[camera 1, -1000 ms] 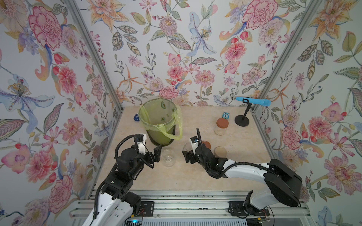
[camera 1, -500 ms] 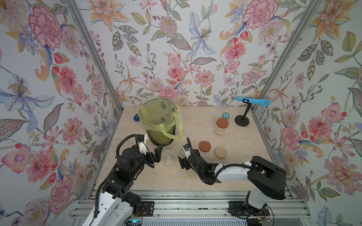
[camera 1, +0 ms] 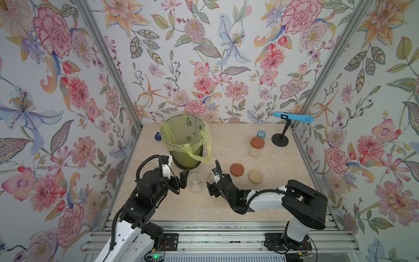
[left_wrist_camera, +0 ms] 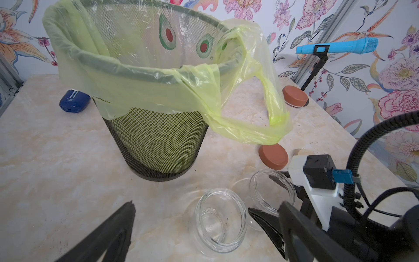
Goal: Empty moldy rice from jars
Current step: Place the jar at the center of the board.
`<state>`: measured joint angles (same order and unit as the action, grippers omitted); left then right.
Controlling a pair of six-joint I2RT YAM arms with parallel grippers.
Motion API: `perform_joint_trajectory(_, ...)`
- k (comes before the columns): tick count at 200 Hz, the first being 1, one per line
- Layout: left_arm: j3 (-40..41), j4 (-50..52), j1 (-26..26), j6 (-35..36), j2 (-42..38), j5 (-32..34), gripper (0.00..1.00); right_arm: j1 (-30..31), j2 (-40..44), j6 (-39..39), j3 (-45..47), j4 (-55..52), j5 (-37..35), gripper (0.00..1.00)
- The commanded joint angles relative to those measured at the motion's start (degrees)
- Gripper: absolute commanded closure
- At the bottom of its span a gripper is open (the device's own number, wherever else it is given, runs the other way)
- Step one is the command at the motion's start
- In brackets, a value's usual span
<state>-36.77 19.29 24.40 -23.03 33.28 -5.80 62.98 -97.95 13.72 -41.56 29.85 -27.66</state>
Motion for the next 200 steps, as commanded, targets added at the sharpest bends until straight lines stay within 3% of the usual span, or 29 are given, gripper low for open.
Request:
perform_joint_trajectory(1,-1.6,-0.6,0.5,1.5,0.0,-1.0,0.0,0.3,0.8,1.0,-0.8,0.7,-0.3,0.0)
perform_joint_trajectory(61,-3.4,-1.3,0.5,3.9,1.2,-0.4,0.0,0.2,7.1,0.8,-1.1,-6.0,-2.1,0.0)
perform_joint_trajectory(133,-9.0,-1.6,0.5,7.6,7.2,-3.1,0.0,-1.2,14.1,-0.1,-4.1,-15.7,1.3,0.0)
perform_joint_trajectory(200,-18.2,0.4,0.5,9.8,16.4,-7.7,0.0,-10.9,18.2,5.5,-12.4,-33.5,7.7,0.0)
